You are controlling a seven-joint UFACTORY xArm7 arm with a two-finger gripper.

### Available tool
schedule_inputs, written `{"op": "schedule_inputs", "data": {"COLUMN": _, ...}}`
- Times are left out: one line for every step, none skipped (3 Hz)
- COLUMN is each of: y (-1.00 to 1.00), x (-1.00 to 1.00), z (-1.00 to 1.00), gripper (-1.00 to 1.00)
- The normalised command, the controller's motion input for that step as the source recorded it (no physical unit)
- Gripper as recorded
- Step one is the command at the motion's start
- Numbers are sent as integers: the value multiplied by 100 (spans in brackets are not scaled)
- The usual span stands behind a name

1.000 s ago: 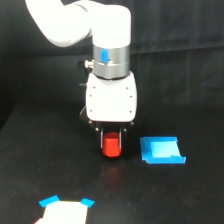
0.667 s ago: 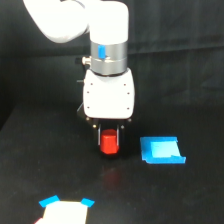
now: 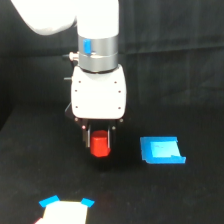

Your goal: Pick up the red object from the table

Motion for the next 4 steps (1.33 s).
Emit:
{"op": "schedule_inputs", "data": {"y": 100, "x": 37, "z": 100, "gripper": -99}}
{"op": "schedule_inputs", "data": {"y": 5, "x": -13, "z": 98, "gripper": -100}}
{"op": "schedule_inputs", "data": {"y": 9, "x": 21, "z": 100, "gripper": -100}}
{"op": "schedule_inputs", "data": {"y": -17, "x": 48, "z": 100, "gripper": -78}}
